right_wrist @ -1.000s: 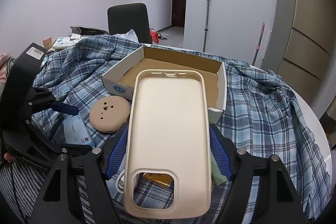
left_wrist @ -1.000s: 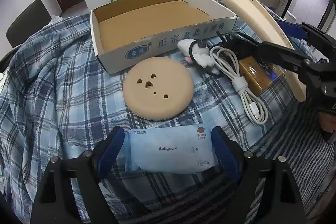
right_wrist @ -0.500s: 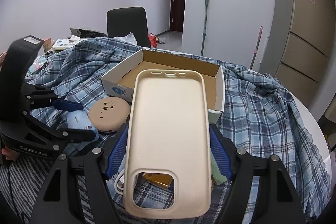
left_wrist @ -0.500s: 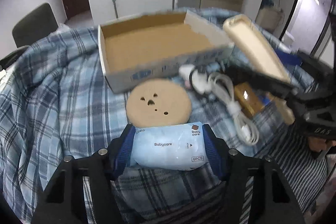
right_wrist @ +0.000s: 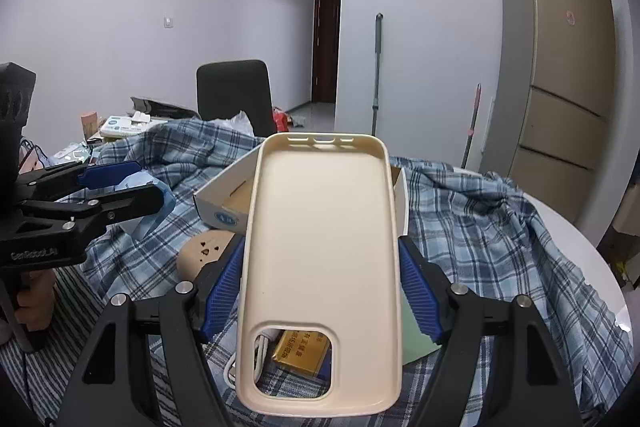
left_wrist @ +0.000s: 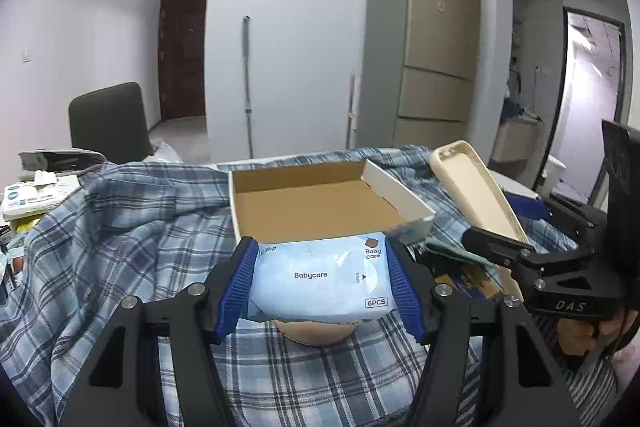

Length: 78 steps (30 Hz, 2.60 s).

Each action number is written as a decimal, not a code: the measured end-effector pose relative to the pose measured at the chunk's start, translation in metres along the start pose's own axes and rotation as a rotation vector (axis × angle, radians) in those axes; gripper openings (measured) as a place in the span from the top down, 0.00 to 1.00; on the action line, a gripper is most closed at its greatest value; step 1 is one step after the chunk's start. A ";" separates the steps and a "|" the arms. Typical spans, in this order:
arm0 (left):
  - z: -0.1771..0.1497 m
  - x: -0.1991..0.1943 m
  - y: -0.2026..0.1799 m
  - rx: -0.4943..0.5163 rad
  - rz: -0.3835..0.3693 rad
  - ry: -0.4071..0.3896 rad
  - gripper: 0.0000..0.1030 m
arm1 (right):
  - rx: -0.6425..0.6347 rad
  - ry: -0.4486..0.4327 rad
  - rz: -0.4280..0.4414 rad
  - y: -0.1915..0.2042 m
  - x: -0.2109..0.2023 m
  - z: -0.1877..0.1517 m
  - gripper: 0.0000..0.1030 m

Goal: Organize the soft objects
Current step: 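Carry the wipes pack into the box with the left gripper while the right drops the case there, then grasp the round beige coaster with the left gripper while the right gripper nears the green cloth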

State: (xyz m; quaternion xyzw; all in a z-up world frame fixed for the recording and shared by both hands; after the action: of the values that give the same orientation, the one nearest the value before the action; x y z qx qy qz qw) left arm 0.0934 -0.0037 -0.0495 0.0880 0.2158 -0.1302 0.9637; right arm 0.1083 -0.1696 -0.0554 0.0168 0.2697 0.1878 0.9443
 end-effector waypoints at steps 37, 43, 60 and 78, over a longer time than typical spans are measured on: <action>0.084 0.119 0.066 -0.064 0.170 0.132 0.35 | 0.170 0.067 -0.091 -0.019 0.109 0.091 0.30; 0.056 0.155 0.059 -0.064 0.128 0.279 0.35 | 0.174 0.205 -0.084 -0.031 0.144 0.064 0.30; 0.038 0.176 0.065 -0.069 0.134 0.289 0.14 | 0.139 0.314 -0.124 -0.037 0.180 0.044 0.15; 0.089 0.083 0.051 -0.063 0.166 0.045 0.14 | 0.157 0.056 -0.065 -0.045 0.079 0.101 0.11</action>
State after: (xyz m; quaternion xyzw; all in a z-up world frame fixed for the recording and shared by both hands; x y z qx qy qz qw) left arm 0.2155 0.0067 -0.0012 0.0784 0.2332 -0.0409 0.9684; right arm 0.2379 -0.1760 -0.0145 0.0769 0.3104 0.1356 0.9377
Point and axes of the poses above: each gripper's, at about its wrist camera, not at the fingertips, and x roughly the way its jaws point, y to its left, z to its top, the point moved 6 cm from there along x, roughly the way its jaws point, and after that the axes turned 12 degrees about x, right-handed, at the moved point
